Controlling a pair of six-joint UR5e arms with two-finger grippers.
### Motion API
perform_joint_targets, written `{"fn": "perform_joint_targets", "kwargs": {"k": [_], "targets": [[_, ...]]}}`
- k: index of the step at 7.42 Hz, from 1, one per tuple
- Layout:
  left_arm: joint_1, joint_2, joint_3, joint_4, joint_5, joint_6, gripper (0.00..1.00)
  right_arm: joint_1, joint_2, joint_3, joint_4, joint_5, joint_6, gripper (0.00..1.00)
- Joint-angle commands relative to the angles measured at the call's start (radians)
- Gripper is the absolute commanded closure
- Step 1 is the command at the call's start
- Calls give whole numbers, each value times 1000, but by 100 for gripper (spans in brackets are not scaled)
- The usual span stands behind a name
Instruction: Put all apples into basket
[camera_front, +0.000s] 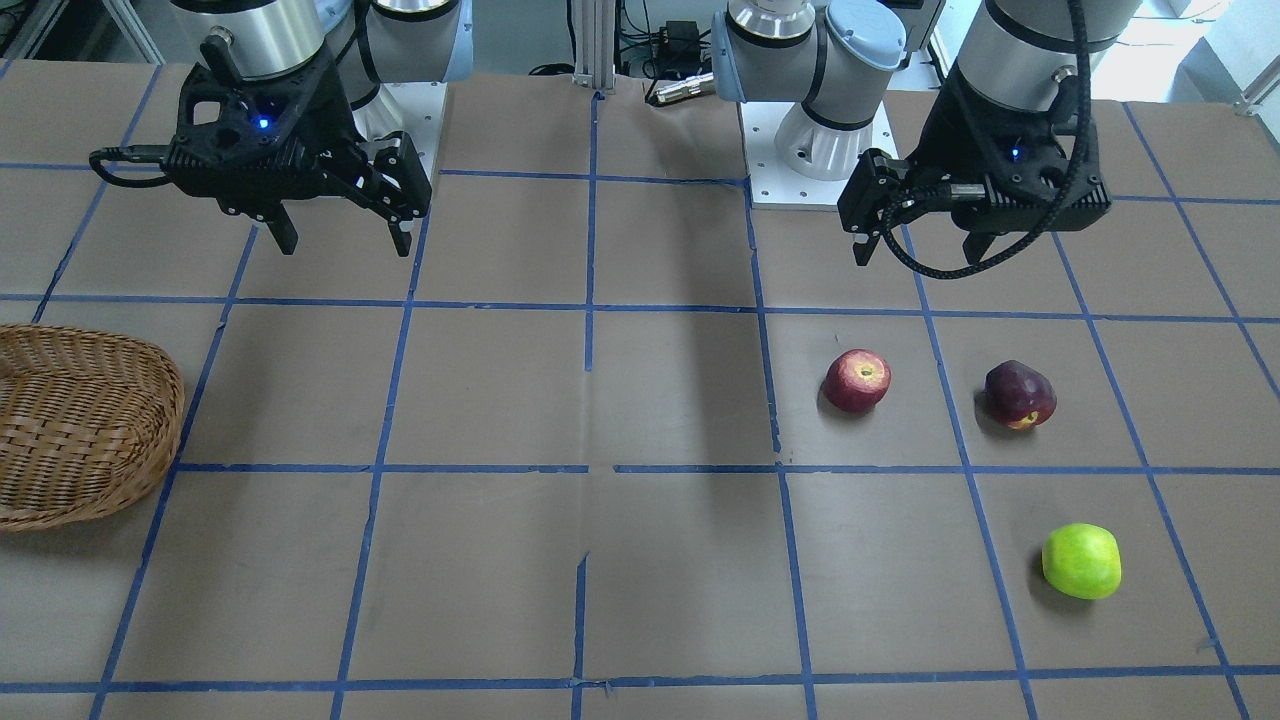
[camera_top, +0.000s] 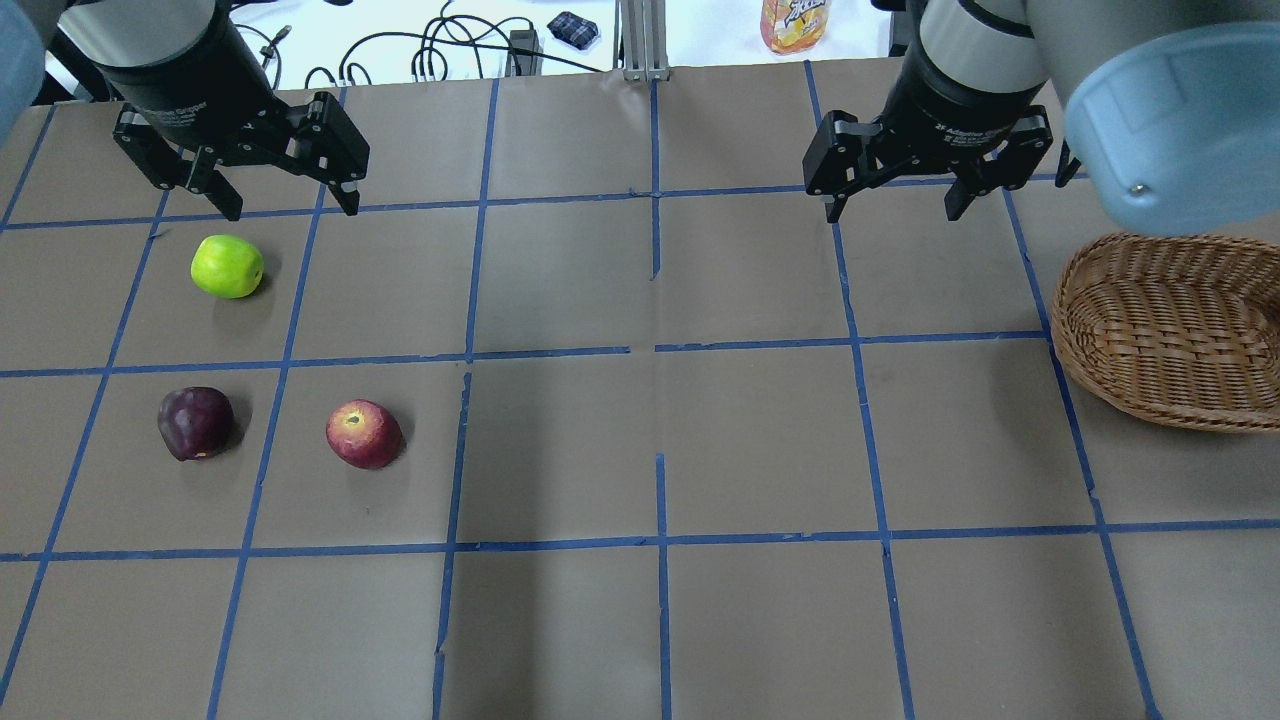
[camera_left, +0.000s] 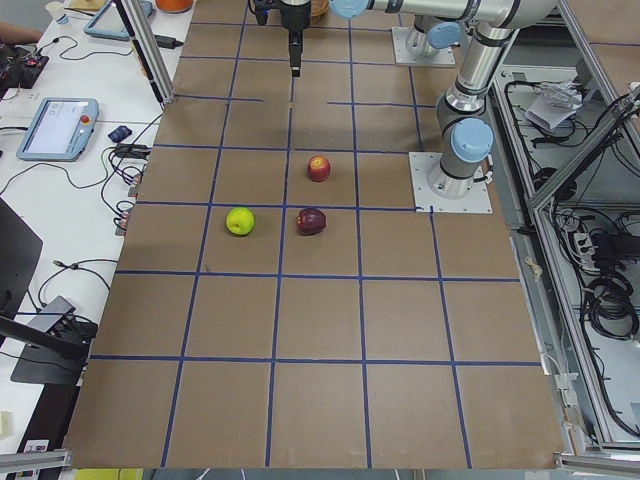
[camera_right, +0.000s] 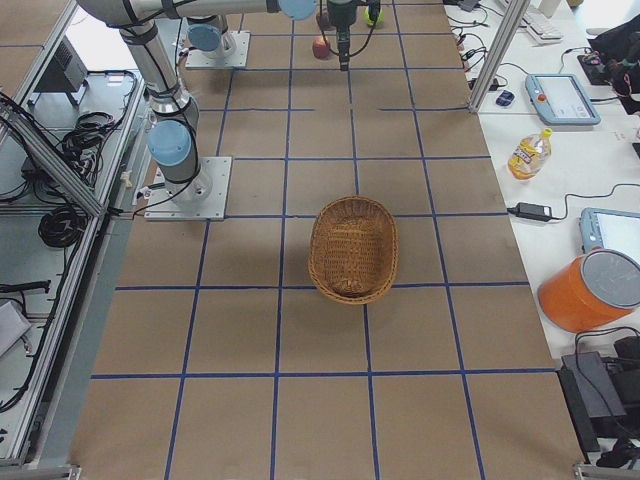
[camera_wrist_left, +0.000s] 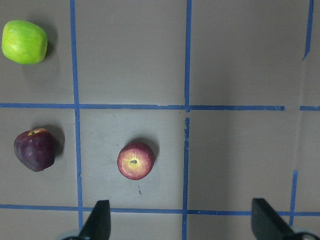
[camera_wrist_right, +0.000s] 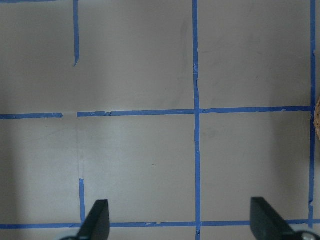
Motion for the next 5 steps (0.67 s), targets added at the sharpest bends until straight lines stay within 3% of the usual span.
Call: {"fn": "perform_joint_targets", "kwargs": {"k": [1,5], "targets": [[-8,13,-3,-17,0,-3,0,0,0,-1,0,0,-3,0],[-9,17,-9,-23,2,-7,0,1,-1,-1,0,2,0,0]]}}
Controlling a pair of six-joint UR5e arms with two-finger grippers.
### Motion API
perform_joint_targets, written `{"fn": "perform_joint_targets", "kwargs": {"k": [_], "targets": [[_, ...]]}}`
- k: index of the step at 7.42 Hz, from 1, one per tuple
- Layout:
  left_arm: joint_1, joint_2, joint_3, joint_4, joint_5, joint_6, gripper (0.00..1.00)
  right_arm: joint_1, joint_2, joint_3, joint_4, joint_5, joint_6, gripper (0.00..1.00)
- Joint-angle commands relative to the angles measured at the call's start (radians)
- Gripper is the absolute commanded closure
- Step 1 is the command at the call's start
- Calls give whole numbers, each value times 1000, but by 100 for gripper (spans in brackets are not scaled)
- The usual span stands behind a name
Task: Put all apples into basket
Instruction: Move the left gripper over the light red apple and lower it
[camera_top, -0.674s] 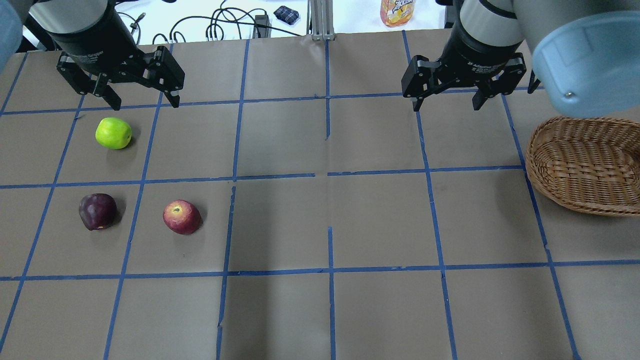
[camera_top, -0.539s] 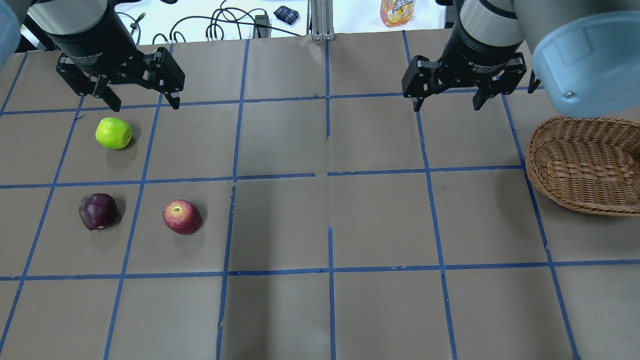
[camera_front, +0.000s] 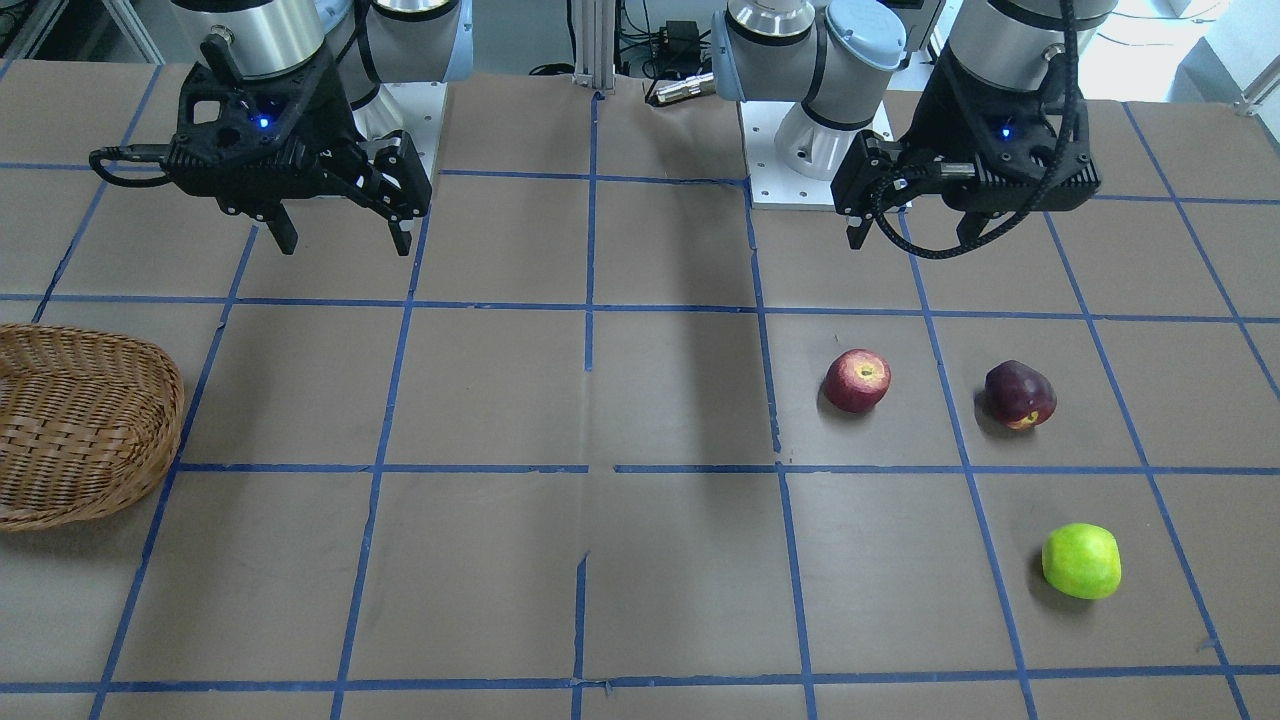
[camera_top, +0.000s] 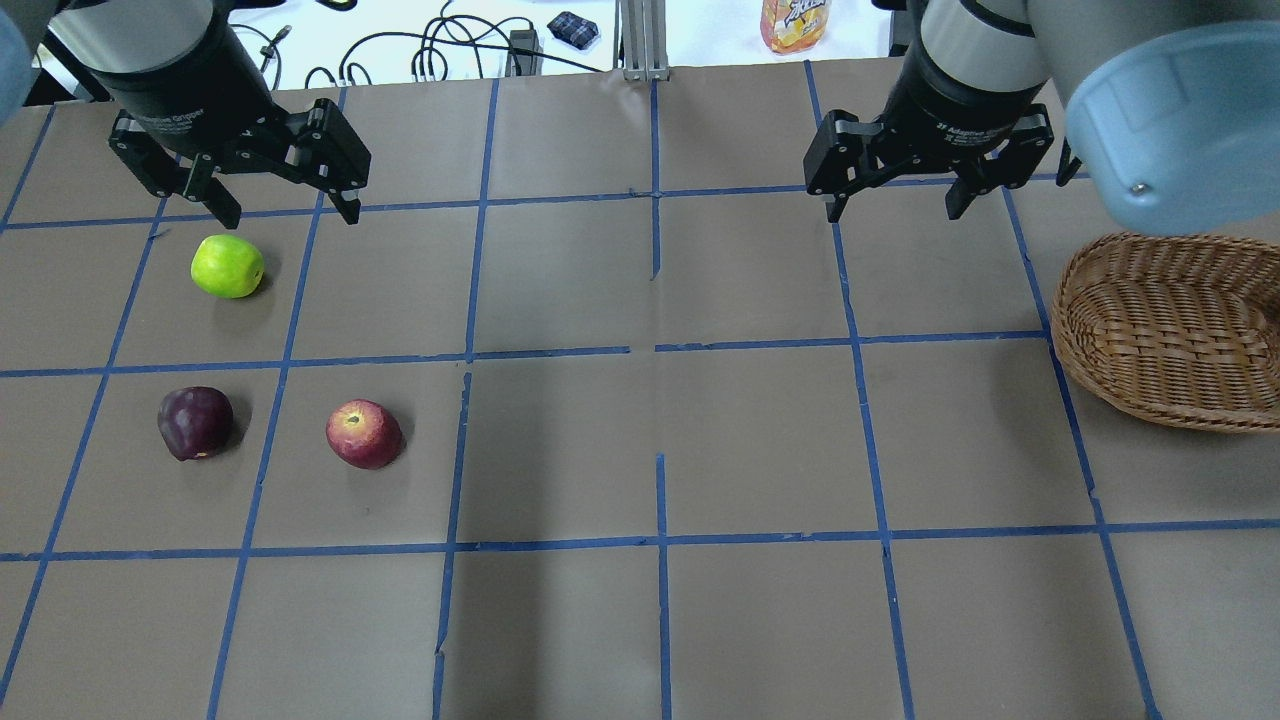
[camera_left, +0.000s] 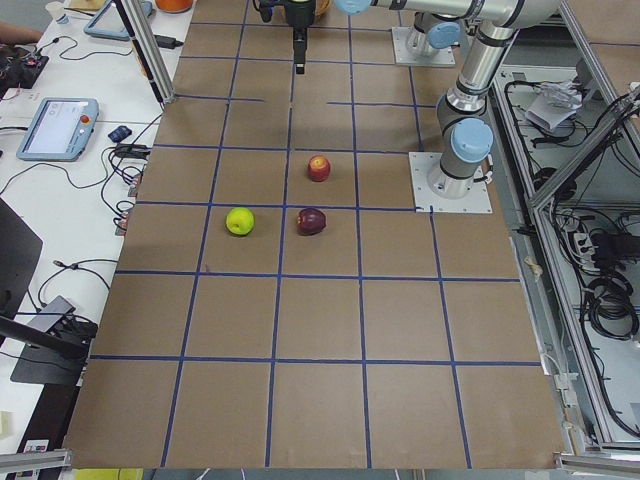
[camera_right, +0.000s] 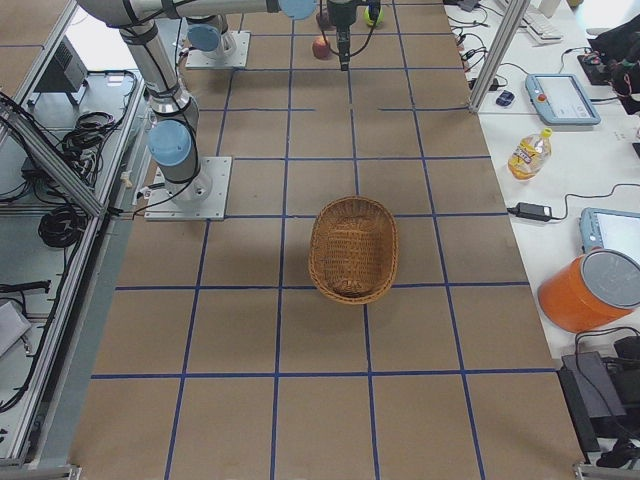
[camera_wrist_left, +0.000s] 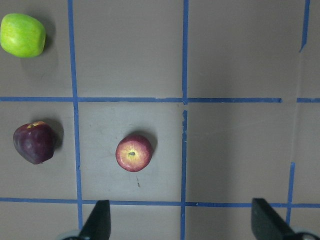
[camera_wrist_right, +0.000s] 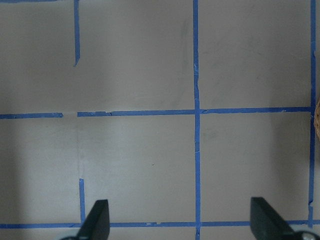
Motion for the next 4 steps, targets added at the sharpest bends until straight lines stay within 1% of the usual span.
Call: {"fn": "perform_joint_targets", "kwargs": {"k": [1,2,3,4], "targets": [[-2,-1,-22,-20,-6,-6,0,0,1,0,0,1,1,0],[-1,17,-84,-81,-6,7,0,0,1,0,0,1,1,0],[62,1,-126,-86,-8,11,0,0,1,0,0,1,1,0],[99,-27,-161,-79,-11,24,0,0,-1,0,0,1,1,0]]}}
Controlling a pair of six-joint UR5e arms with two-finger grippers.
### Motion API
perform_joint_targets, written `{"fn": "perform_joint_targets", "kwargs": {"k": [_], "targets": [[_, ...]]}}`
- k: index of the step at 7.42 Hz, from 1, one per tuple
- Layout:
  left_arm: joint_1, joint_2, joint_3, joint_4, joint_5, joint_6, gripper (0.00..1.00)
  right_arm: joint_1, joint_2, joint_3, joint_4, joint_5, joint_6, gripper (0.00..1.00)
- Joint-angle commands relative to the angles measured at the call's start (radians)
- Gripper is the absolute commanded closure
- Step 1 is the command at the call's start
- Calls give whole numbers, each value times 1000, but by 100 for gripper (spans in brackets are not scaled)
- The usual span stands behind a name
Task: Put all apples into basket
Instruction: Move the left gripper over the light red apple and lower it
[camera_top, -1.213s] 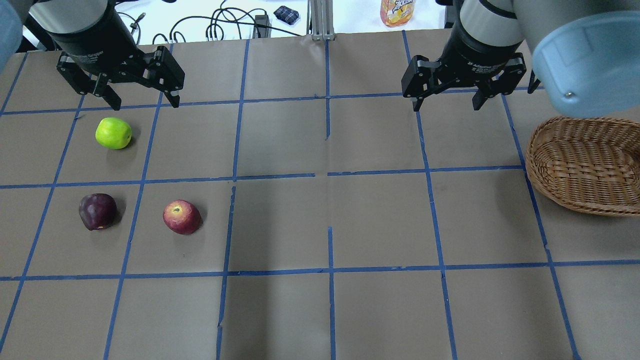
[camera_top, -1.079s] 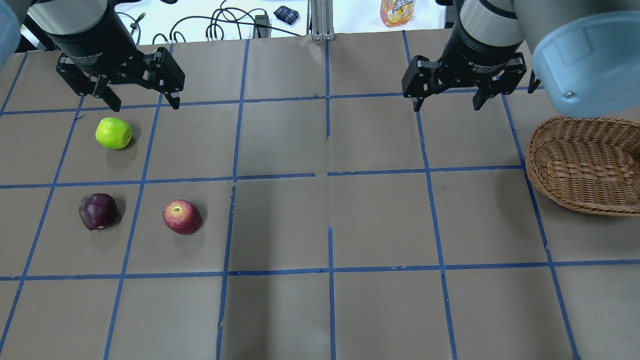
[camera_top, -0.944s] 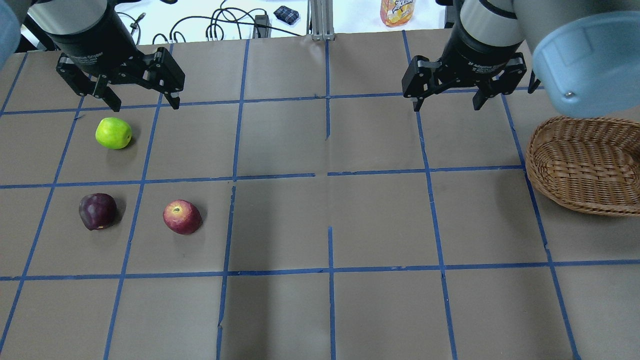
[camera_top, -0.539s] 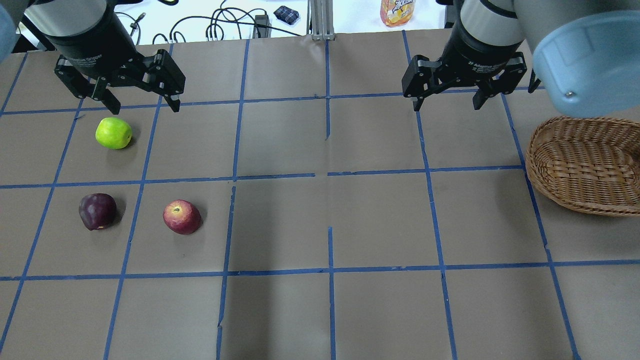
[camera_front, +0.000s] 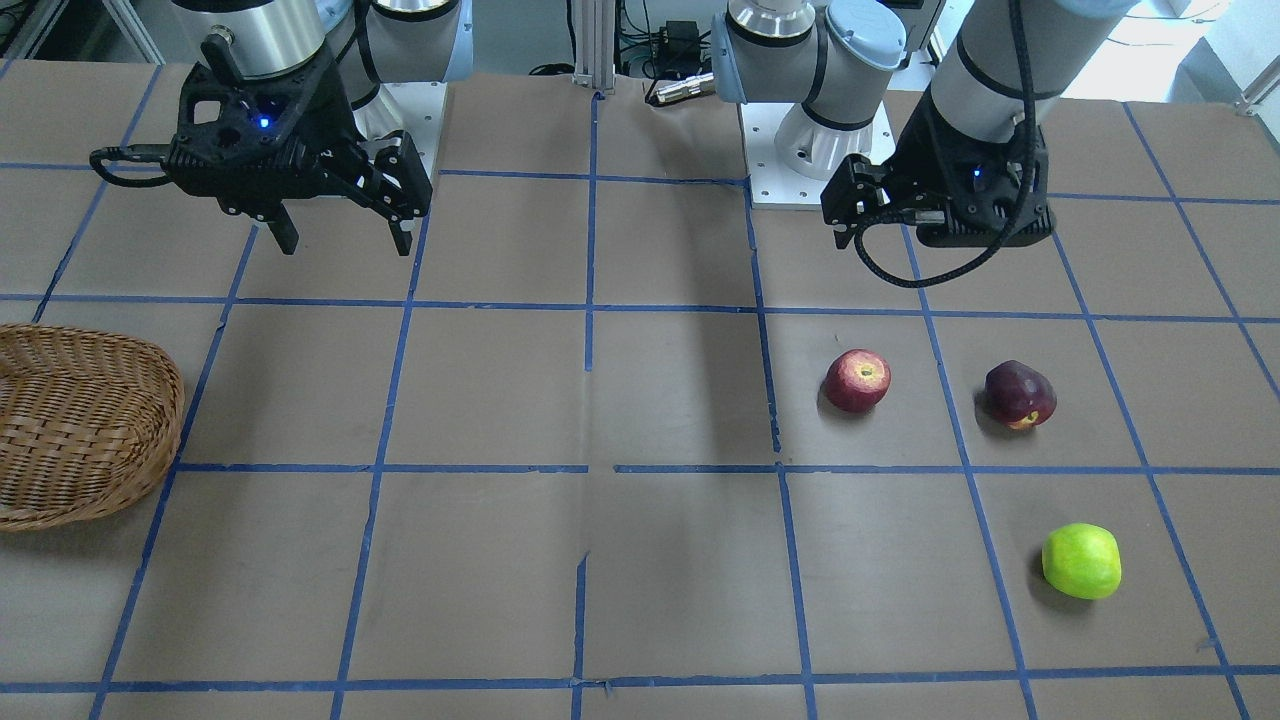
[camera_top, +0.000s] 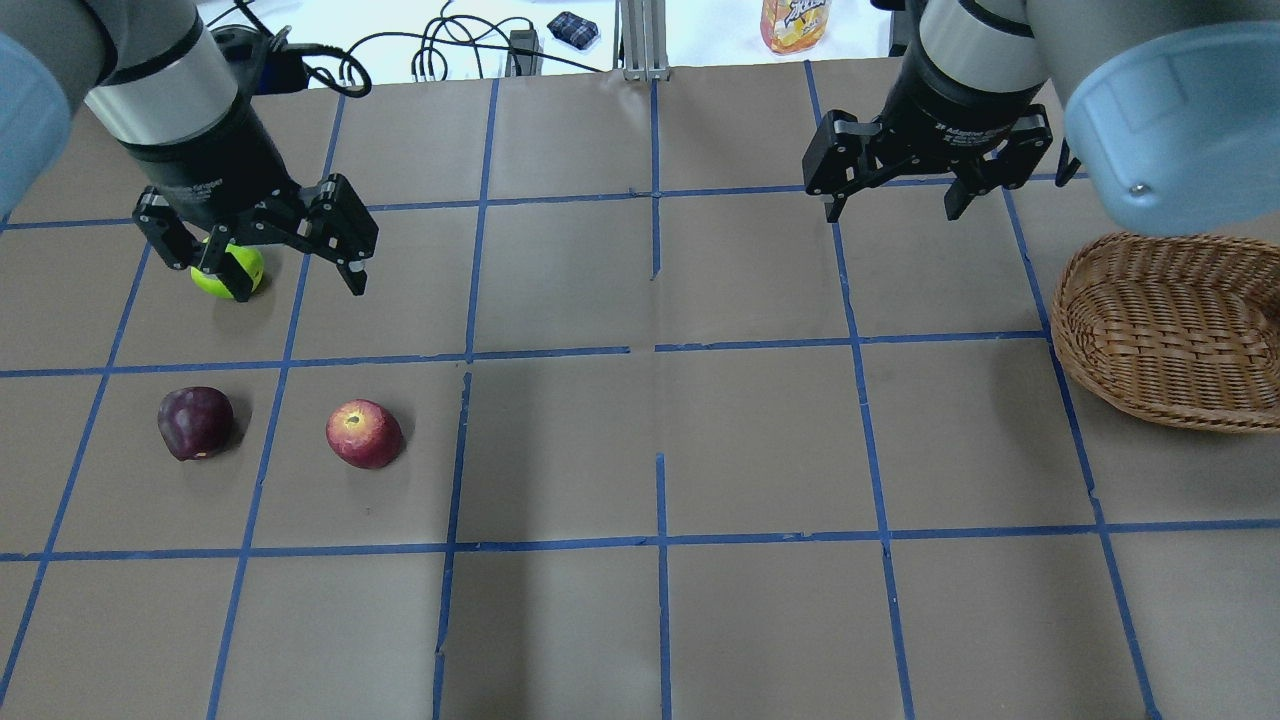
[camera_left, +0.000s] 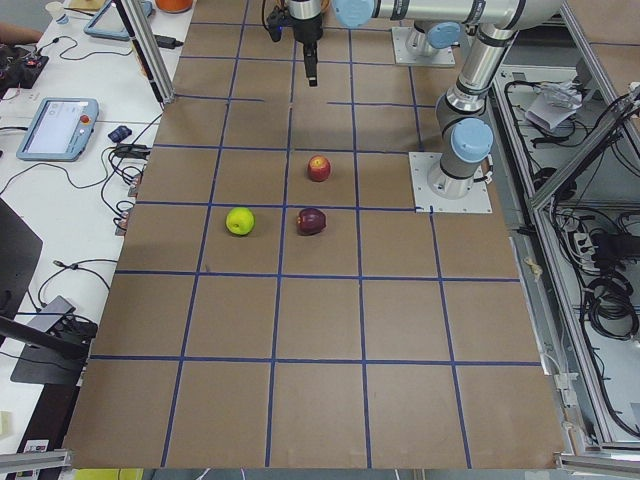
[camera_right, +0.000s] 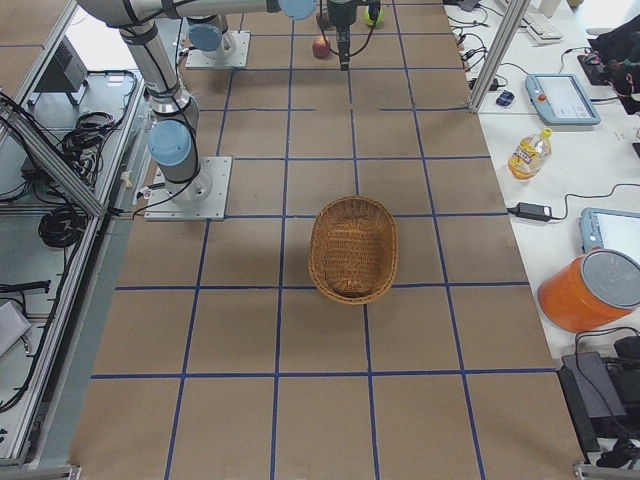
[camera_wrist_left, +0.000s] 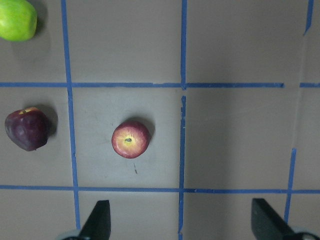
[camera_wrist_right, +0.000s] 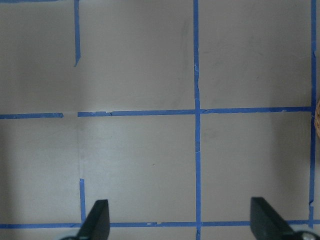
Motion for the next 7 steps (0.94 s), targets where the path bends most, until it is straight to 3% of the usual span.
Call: {"fn": "perform_joint_targets", "kwargs": {"k": [1,4,7], "targets": [[56,-40,-96,73,0,88,0,0,0,0,0,0,0,0],[94,-106,-208,299,8,157,0,1,0,0,0,-2,3,0],[134,-152,-292,384,7,167,0,1,0,0,0,0,3,0]]}}
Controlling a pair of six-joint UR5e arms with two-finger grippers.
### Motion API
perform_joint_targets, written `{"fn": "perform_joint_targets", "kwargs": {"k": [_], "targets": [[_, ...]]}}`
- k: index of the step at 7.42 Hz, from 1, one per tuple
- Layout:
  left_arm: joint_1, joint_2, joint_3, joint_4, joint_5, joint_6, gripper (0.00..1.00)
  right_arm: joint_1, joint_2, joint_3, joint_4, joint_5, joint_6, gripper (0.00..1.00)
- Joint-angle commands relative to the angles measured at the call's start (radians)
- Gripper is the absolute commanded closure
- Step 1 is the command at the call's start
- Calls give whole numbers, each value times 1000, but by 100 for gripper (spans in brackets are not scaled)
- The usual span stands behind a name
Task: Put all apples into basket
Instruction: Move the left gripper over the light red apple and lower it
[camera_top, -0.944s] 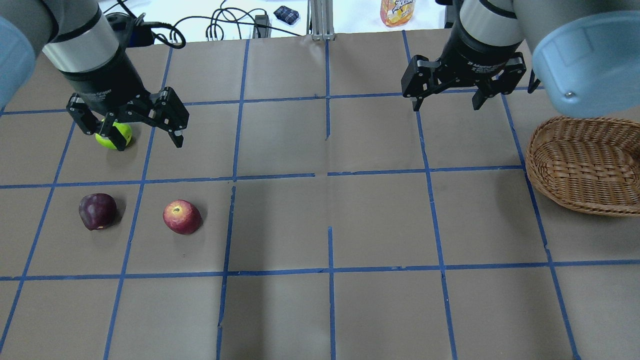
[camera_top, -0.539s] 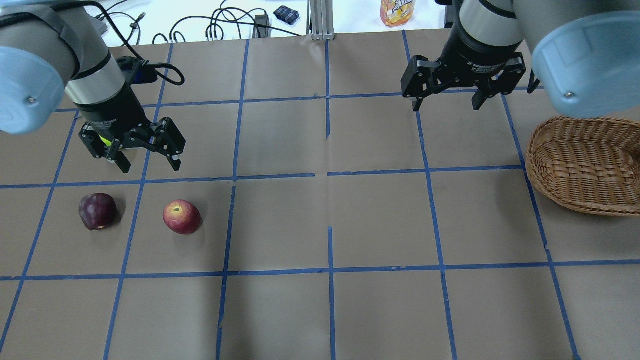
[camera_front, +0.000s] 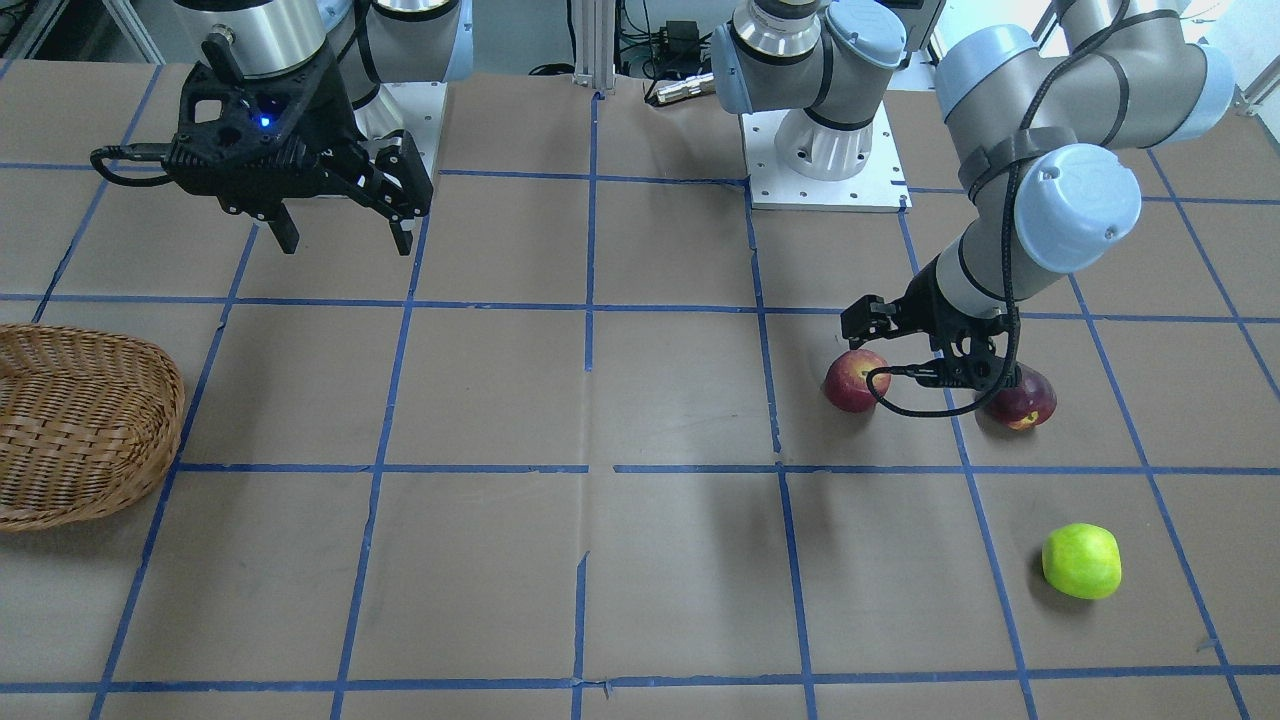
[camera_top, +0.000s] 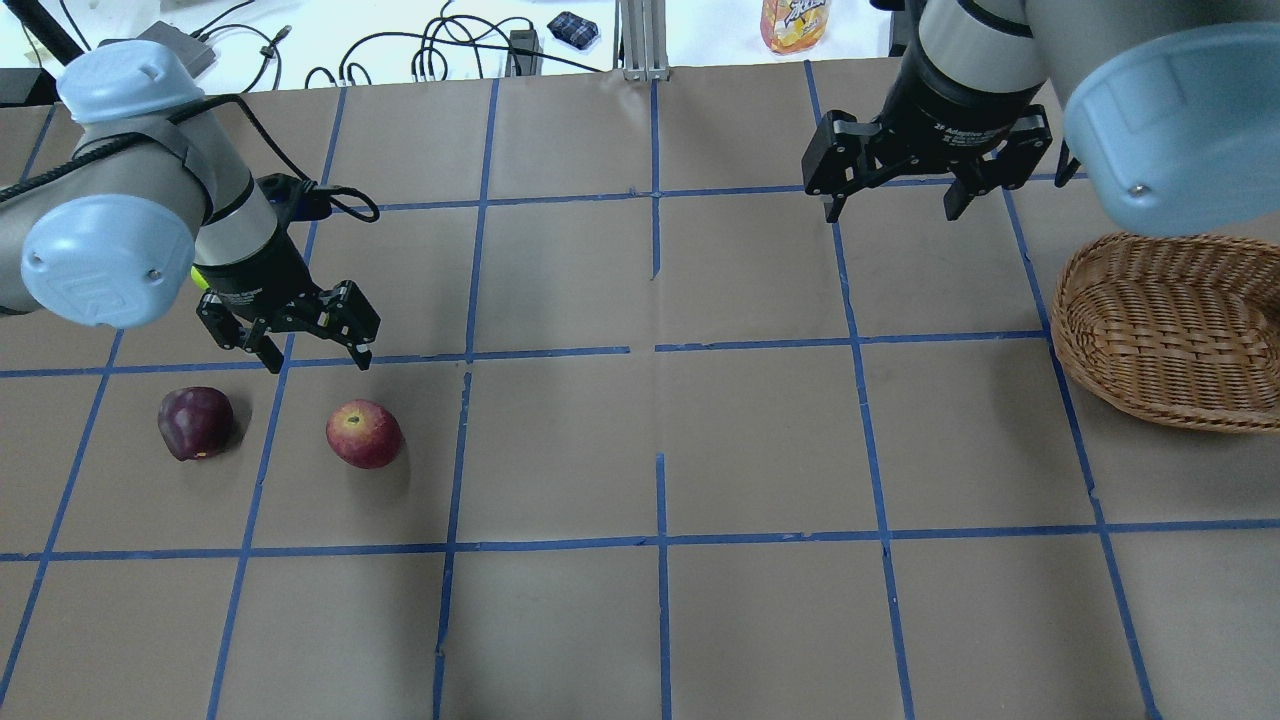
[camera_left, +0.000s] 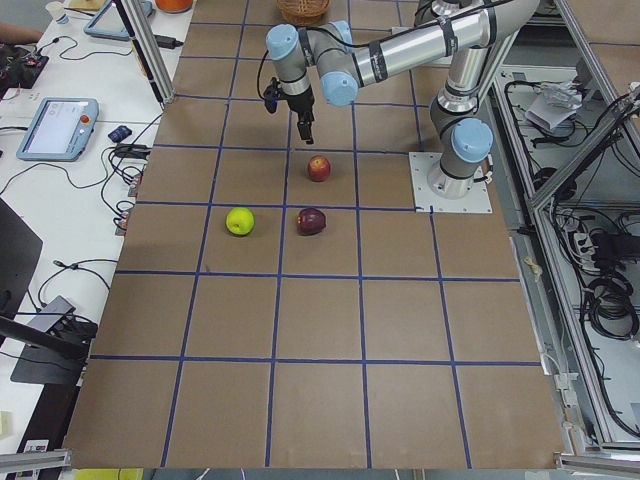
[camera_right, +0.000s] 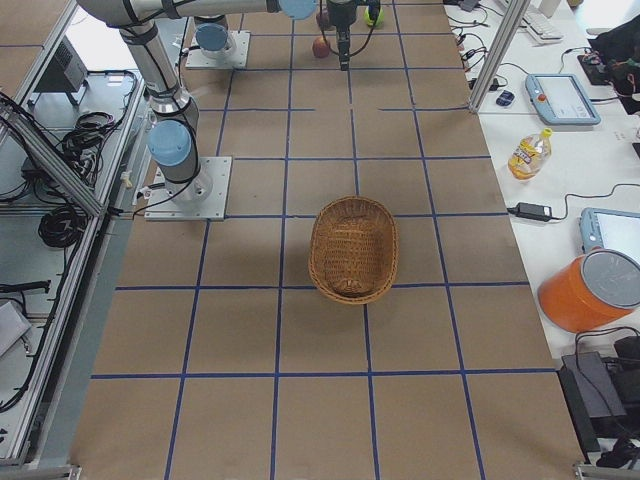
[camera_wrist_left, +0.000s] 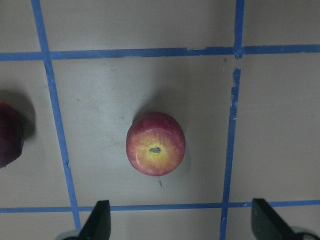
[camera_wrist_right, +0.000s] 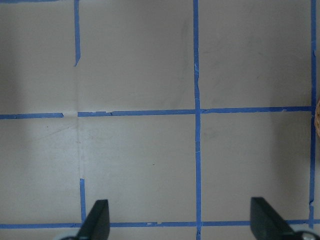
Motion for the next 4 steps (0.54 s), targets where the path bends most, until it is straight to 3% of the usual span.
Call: {"fn": "perform_joint_targets", "kwargs": {"k": [1,3,4], "targets": [[19,-41,-33,48,2,7,0,-1,0,0,0,0,0,0],[19,-50,-59,53,-3,-4,0,1,0,1,0,0,0,0],[19,-67,-92,135,-3,-4,0,1,0,1,0,0,0,0]]}}
